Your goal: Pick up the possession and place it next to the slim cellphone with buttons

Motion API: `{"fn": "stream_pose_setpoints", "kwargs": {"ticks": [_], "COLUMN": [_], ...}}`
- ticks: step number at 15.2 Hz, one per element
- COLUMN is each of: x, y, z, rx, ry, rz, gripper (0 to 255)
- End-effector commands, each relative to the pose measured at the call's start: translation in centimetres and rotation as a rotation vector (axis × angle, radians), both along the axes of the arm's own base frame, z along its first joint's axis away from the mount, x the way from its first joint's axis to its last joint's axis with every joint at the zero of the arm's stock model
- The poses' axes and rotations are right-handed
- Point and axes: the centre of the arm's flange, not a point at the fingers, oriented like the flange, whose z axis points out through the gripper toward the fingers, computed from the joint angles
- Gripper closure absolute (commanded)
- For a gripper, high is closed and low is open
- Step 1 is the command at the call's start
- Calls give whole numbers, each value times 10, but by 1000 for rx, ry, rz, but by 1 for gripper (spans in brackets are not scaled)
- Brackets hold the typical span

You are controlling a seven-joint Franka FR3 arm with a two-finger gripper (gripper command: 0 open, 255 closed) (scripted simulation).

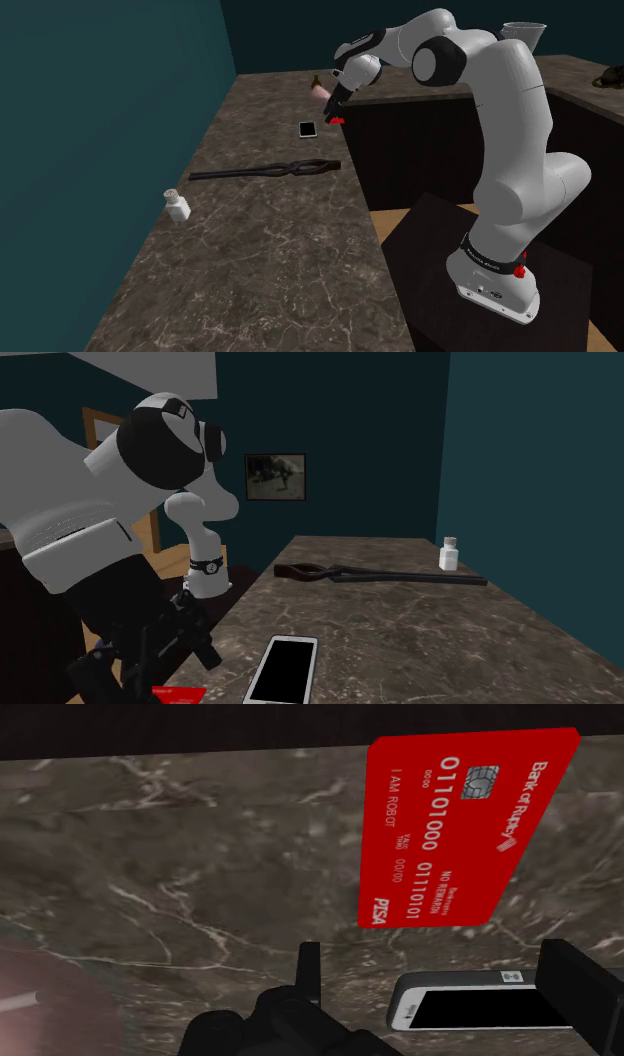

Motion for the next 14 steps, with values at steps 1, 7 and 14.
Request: {"fn": "stream_pose_setpoints", "kwargs": {"ticks": [1, 7, 14], "x": [0, -19, -19], "y": [0, -20, -20], "z": [0, 42, 42], "rx": [0, 0, 0], "ry": [0, 0, 0], "rz": [0, 0, 0], "gripper": [0, 0, 0]}}
